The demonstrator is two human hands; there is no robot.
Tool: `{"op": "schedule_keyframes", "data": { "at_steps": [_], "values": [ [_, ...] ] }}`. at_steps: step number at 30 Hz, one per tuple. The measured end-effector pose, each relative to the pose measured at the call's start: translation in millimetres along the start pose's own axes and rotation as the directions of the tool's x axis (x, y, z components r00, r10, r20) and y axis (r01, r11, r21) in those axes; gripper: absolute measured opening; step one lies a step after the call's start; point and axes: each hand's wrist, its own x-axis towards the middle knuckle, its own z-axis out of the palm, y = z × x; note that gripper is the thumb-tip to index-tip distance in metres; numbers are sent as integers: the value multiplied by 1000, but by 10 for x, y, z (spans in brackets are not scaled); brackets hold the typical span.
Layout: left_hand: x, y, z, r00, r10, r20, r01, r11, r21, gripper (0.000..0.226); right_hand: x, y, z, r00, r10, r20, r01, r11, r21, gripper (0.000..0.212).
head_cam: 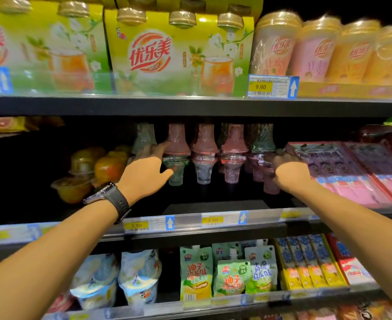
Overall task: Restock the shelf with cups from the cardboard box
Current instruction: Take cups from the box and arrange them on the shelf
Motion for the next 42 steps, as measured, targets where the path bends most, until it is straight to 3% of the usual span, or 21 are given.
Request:
{"op": "schedule_keyframes", "data": {
  "at_steps": [6,9,12,18,21,24,30,36,42],
  "values": [
    [-94,56,-182,1000,20,2,-20,998,54,73,-4,2,-89,998,-12,67,9,999,42,52],
    [-141,96,-249,1000,8,9,-9,996,88,70,-49,10,-112,999,-42,-20,44,994,98,55],
    [-215,162,-283,997,-68,29,62,980,188,47,-124,-90,-169,991,-75,-112,93,982,165,60],
    [-371,-9,-325,999,-50,9,39,872,487,54,-411,-662,-488,985,-170,16,163,962,219,50],
    [-503,-176,-462,997,-82,14,59,824,564,60,-575,-904,-664,971,-238,22,230,958,171,61],
    [-667,-277,-649,998,-58,-23,61,836,546,67,-733,-1150,-840,952,-305,-21,305,941,146,74],
    [-1286,-370,-1055,989,4,-150,76,850,521,69,-1198,-1737,-1040,872,-420,-252,475,851,224,75],
    [-2259,-547,-1093,983,-125,-135,179,821,542,70,-2037,-2440,-887,755,-493,-433,645,679,351,61],
    [-3367,-666,-714,942,-336,13,273,787,553,68,-2844,-2648,-170,676,-633,-378,737,567,367,61]
  ]
}}
